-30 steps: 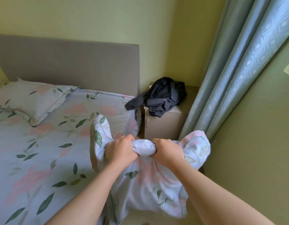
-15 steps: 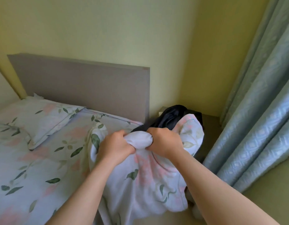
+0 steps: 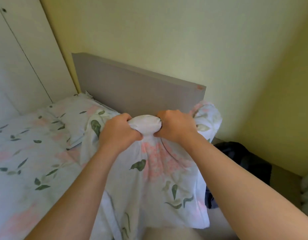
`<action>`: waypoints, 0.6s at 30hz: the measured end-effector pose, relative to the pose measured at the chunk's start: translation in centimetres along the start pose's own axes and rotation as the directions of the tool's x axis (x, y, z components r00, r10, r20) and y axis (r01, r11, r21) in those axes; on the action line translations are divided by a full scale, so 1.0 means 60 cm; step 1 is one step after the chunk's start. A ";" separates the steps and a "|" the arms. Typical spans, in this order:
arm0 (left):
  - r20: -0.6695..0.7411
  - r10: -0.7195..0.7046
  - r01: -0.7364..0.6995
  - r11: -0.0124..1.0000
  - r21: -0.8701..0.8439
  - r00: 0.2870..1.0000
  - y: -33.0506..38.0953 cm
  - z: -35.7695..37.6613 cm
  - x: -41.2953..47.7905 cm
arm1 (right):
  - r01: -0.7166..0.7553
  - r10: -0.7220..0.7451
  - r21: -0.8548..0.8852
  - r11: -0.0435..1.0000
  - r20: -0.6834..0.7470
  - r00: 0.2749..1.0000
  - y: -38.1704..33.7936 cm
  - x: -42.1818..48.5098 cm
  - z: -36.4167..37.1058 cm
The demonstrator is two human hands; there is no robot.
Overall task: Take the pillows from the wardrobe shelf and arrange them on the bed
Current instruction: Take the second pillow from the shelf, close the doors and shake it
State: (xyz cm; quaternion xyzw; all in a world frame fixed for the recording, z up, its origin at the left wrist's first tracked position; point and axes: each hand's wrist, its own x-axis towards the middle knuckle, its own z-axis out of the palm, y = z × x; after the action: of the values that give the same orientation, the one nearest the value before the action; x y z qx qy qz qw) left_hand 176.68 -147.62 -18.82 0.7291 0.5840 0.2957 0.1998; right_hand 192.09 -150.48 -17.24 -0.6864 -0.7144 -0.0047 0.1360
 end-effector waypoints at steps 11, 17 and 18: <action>-0.032 -0.084 0.085 0.995 0.051 0.996 -0.150 -0.022 0.173 | 0.147 -0.147 -0.039 0.988 -0.009 0.989 -0.070 0.219 0.110; -0.283 0.052 0.100 0.863 0.496 0.958 -0.265 0.064 0.230 | 0.110 -0.119 -0.047 0.993 -0.402 0.908 -0.078 0.296 0.259; -0.258 0.060 0.087 0.848 0.523 0.964 -0.286 0.083 0.234 | 0.113 -0.117 -0.035 0.993 -0.390 0.913 -0.072 0.301 0.291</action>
State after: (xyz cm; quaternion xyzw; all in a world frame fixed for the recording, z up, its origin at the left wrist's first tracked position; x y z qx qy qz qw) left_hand 169.43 -129.65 -30.68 0.7057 0.6691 0.2164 -0.0865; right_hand 184.17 -129.64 -29.63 -0.6292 -0.7119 -0.1539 0.2713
